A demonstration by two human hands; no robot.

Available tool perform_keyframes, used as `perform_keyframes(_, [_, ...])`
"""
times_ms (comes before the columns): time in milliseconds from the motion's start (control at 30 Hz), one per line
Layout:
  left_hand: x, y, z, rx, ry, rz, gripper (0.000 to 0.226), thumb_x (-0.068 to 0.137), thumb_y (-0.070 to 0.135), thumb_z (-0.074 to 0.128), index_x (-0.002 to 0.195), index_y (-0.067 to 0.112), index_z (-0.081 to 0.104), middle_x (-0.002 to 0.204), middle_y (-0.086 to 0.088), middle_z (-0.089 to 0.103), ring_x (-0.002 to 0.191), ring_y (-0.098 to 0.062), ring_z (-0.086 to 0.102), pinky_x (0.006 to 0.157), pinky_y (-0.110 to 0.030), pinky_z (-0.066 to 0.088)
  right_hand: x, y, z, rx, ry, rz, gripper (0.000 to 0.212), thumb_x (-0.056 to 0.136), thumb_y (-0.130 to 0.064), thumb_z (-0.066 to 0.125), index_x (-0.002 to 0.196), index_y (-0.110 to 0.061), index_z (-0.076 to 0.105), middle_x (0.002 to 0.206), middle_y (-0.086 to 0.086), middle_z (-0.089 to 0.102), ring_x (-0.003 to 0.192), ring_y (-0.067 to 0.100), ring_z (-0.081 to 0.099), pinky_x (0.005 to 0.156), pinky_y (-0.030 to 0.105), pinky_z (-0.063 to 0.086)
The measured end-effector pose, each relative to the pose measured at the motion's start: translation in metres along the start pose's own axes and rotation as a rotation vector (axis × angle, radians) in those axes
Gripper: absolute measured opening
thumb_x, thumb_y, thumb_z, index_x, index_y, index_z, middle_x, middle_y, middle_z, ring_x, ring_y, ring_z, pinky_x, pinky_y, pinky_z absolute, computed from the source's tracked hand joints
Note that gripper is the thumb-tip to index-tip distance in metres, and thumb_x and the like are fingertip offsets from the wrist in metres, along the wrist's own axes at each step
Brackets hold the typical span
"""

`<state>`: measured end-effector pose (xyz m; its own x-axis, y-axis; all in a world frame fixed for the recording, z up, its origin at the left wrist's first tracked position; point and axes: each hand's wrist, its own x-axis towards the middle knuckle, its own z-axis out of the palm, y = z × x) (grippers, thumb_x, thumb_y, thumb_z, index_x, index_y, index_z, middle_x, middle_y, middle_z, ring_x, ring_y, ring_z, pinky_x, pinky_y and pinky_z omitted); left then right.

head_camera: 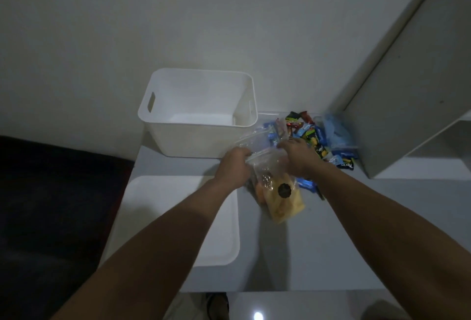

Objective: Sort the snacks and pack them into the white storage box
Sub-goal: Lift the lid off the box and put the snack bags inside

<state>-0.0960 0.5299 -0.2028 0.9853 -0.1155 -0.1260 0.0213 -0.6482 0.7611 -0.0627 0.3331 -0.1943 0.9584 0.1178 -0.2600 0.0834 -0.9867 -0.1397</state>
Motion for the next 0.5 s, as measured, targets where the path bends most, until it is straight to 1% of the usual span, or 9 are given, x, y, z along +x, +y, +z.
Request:
perform_keyframes(67, [0.012, -0.002, 0.008, 0.037, -0.022, -0.003, 0.042, 0.074, 0.002, 0.058, 0.113, 0.014, 0.068, 0.117, -0.01, 0.066, 0.109, -0.026, 0.062, 0.095, -0.038, 0.051, 0.007, 0.004, 0.0, -0.012, -0.03, -0.011, 0.067, 0.082, -0.017, 0.067, 0.143, -0.025, 0.039, 0.153, 0.004, 0.035, 0.146, 0.029, 0.018, 0.115, 0.056, 0.017])
perform_keyframes(133, [0.021, 0.0, 0.012, 0.083, -0.013, -0.003, 0.03, 0.073, 0.005, 0.064, 0.101, 0.016, 0.07, 0.106, -0.009, 0.07, 0.1, -0.027, 0.065, 0.086, -0.038, 0.055, 0.012, 0.007, -0.001, -0.032, -0.02, -0.017, 0.064, 0.083, -0.021, 0.067, 0.141, -0.026, 0.041, 0.151, 0.005, 0.038, 0.144, 0.028, 0.023, 0.115, 0.054, 0.015])
perform_keyframes(167, [0.024, 0.002, 0.012, 0.105, -0.008, 0.002, 0.025, 0.073, 0.008, 0.067, 0.096, 0.015, 0.07, 0.102, -0.009, 0.07, 0.097, -0.028, 0.066, 0.083, -0.038, 0.056, 0.013, 0.009, -0.002, -0.046, -0.015, -0.018, 0.06, 0.084, -0.022, 0.066, 0.139, -0.027, 0.043, 0.149, 0.006, 0.041, 0.141, 0.029, 0.027, 0.115, 0.053, 0.017])
perform_keyframes(233, [0.03, 0.006, 0.013, 0.139, -0.025, 0.004, 0.027, 0.075, 0.01, 0.066, 0.102, 0.011, 0.068, 0.106, -0.012, 0.07, 0.1, -0.03, 0.065, 0.085, -0.039, 0.055, 0.014, 0.013, -0.002, -0.074, -0.02, -0.029, 0.048, 0.084, -0.02, 0.066, 0.129, -0.026, 0.054, 0.137, 0.007, 0.052, 0.131, 0.028, 0.041, 0.11, 0.049, 0.029])
perform_keyframes(300, [0.037, 0.009, 0.013, 0.195, -0.054, -0.003, 0.034, 0.076, 0.01, 0.064, 0.109, 0.008, 0.066, 0.113, -0.014, 0.067, 0.107, -0.031, 0.062, 0.09, -0.039, 0.052, 0.013, 0.017, -0.004, -0.05, -0.053, -0.044, 0.029, 0.085, -0.019, 0.066, 0.114, -0.022, 0.066, 0.118, 0.007, 0.064, 0.11, 0.024, 0.057, 0.093, 0.039, 0.046])
perform_keyframes(333, [0.04, 0.01, 0.013, 0.228, -0.065, -0.007, 0.034, 0.075, 0.01, 0.065, 0.109, 0.008, 0.065, 0.114, -0.014, 0.067, 0.107, -0.031, 0.062, 0.089, -0.037, 0.052, 0.012, 0.02, -0.005, -0.011, -0.08, -0.046, 0.021, 0.086, -0.019, 0.065, 0.107, -0.019, 0.069, 0.11, 0.007, 0.067, 0.102, 0.023, 0.061, 0.086, 0.035, 0.049])
perform_keyframes(367, [0.042, 0.011, 0.016, 0.258, -0.076, -0.018, 0.033, 0.076, 0.01, 0.066, 0.108, 0.009, 0.065, 0.114, -0.013, 0.066, 0.107, -0.031, 0.061, 0.087, -0.034, 0.051, 0.01, 0.022, -0.007, 0.027, -0.108, -0.05, 0.017, 0.088, -0.018, 0.064, 0.103, -0.017, 0.071, 0.104, 0.007, 0.069, 0.097, 0.022, 0.063, 0.082, 0.033, 0.051])
perform_keyframes(433, [0.045, 0.014, 0.021, 0.289, -0.107, -0.057, 0.03, 0.078, 0.014, 0.069, 0.107, 0.01, 0.066, 0.115, -0.011, 0.065, 0.105, -0.029, 0.062, 0.086, -0.034, 0.051, 0.006, 0.026, -0.009, 0.071, -0.146, -0.067, 0.013, 0.089, -0.016, 0.063, 0.098, -0.015, 0.071, 0.101, 0.006, 0.068, 0.095, 0.021, 0.063, 0.085, 0.034, 0.052])
perform_keyframes(500, [0.048, 0.016, 0.028, 0.321, -0.156, -0.072, 0.022, 0.08, 0.018, 0.071, 0.099, 0.009, 0.068, 0.107, -0.011, 0.067, 0.099, -0.028, 0.064, 0.084, -0.035, 0.054, 0.004, 0.031, -0.015, 0.078, -0.18, -0.079, 0.011, 0.086, -0.015, 0.064, 0.095, -0.014, 0.07, 0.097, 0.006, 0.067, 0.094, 0.021, 0.062, 0.085, 0.035, 0.052])
